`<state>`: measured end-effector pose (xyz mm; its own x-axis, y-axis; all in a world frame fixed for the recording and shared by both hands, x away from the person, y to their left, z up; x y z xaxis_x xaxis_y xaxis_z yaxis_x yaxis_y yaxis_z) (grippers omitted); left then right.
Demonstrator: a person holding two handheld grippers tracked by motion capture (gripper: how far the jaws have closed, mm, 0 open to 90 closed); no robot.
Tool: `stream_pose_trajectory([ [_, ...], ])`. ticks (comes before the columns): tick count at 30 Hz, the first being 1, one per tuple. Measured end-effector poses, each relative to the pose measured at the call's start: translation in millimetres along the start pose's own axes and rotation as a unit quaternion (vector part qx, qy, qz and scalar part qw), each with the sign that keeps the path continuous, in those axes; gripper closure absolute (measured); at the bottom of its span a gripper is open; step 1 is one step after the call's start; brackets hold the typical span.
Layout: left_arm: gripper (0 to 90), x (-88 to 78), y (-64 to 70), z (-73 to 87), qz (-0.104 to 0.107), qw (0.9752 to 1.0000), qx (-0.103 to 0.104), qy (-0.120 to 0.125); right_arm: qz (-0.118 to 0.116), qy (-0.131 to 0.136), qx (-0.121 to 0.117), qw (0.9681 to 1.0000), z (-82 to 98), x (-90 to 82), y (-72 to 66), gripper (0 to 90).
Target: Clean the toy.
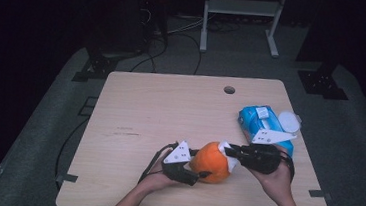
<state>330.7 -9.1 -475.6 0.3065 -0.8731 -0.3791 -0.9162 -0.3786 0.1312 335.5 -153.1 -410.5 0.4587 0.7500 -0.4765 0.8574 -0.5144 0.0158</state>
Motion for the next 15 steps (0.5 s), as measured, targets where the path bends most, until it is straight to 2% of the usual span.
stream_pose_trajectory([
  [1, 30.4, -11.3, 2.7, -18.2, 0.0, 0.9998, 0.003, 0.02, 0.002, 0.011, 0.001, 0.9999, -4.9, -4.3, 1.1, 80.7],
  [2, 30.5, -16.7, 3.8, -27.0, -0.003, 0.9996, 0.008, 0.028, 0.003, 0.022, 0.005, 0.9997, -9.8, -9.2, 2.1, 80.8],
  [3, 30.5, -21.8, 5.0, -34.0, -0.01, 0.9994, 0.021, 0.027, 0.005, 0.032, 0.004, 0.9995, -14.3, -13.4, 3.2, 80.8],
  [4, 30.5, -25.7, 7.3, -40.0, -0.013, 0.9992, 0.024, 0.028, 0.007, 0.041, 0.005, 0.9991, -18.0, -16.5, 3.2, 80.8],
  [5, 30.5, -25.7, 7.3, -40.0, -0.013, 0.9992, 0.024, 0.028, 0.007, 0.041, 0.005, 0.9991, -18.0, -16.5, 3.2, 80.8],
  [6, 30.5, -29.9, 9.9, -46.0, -0.012, 0.9995, 0.013, 0.026, 0.009, 0.047, 0.006, 0.9988, -20.6, -18.6, 2.3, 80.8],
  [8, 30.5, -38.7, 15.6, -57.7, -0.008, 0.9992, 0.011, 0.037, 0.015, 0.05, 0.004, 0.9986, -23.0, -22.2, 1.5, 80.8],
  [11, 30.6, -45.2, 16.9, -64.0, -0.012, 0.999, 0.02, 0.039, 0.01, 0.053, 0.013, 0.9984, -21.9, -22.4, 2.6, 80.8],
  [15, 31.2, -48.4, 15.8, -65.2, -0.008, 0.999, 0.012, 0.042, 0.009, 0.046, 0.017, 0.9988, -18.1, -18.2, 1.7, 80.8],
])
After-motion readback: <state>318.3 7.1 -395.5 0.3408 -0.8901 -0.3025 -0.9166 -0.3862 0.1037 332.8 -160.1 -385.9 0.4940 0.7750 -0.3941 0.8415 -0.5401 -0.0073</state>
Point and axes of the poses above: each handheld gripper's, and its own axes: x roughly forward along the jaws, z roughly out of its underside, y roughly to its right, the point moved 8 cm from there along x, roughly forward along the jaws, and after that the axes turned 10 degrees about -x, right-handed, at the moved point
